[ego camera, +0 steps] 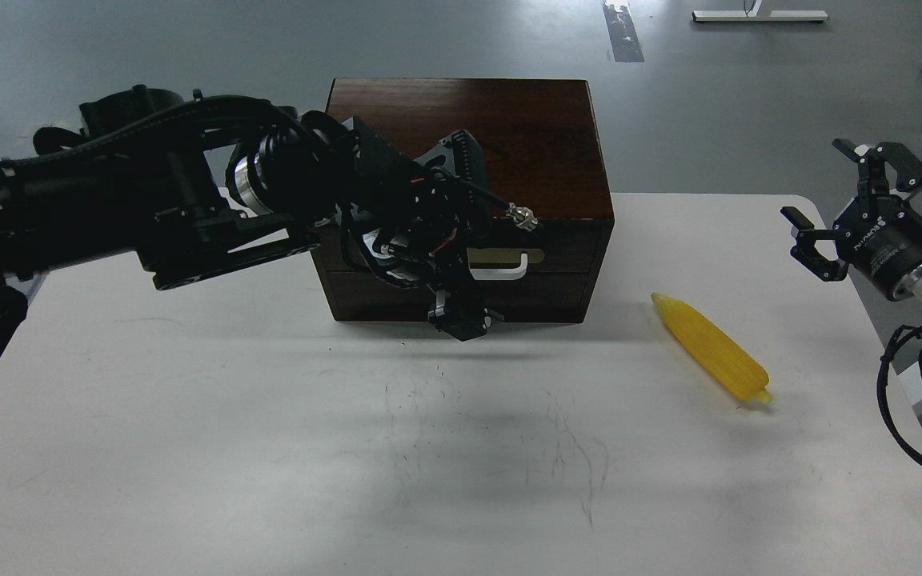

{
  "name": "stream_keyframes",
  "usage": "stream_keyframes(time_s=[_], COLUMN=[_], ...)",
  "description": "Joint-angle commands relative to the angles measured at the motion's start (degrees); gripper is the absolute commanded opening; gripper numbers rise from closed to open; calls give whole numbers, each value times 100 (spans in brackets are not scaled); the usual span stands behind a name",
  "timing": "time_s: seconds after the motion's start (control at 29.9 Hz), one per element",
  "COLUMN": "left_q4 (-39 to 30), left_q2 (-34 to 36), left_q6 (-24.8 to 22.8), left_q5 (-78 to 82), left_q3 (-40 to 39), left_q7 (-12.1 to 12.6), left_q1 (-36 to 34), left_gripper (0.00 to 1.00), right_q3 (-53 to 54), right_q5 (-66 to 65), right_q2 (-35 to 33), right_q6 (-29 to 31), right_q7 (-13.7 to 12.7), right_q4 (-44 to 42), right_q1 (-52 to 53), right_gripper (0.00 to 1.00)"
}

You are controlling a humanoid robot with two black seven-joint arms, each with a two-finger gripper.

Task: Put corn in drawer with both arms
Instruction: 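Lower the left gripper and hook the white drawer handle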

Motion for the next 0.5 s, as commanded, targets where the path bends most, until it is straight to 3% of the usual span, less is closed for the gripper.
stream_keyframes(time_s=[0.0,0.47], left_q4=[24,68], left_q2=[20,20], left_q6=[-1,-1], left_q5=[3,21], left_q3=[54,168], left_q7=[0,0], left_q1=[10,124], left_gripper=[98,98], right_q3=[6,15], right_q5=[0,0], right_q2=[0,0], right_q6=[0,0], right_q7=[0,0], right_q4=[-8,-8], right_q1=[0,-18], right_gripper=[100,100])
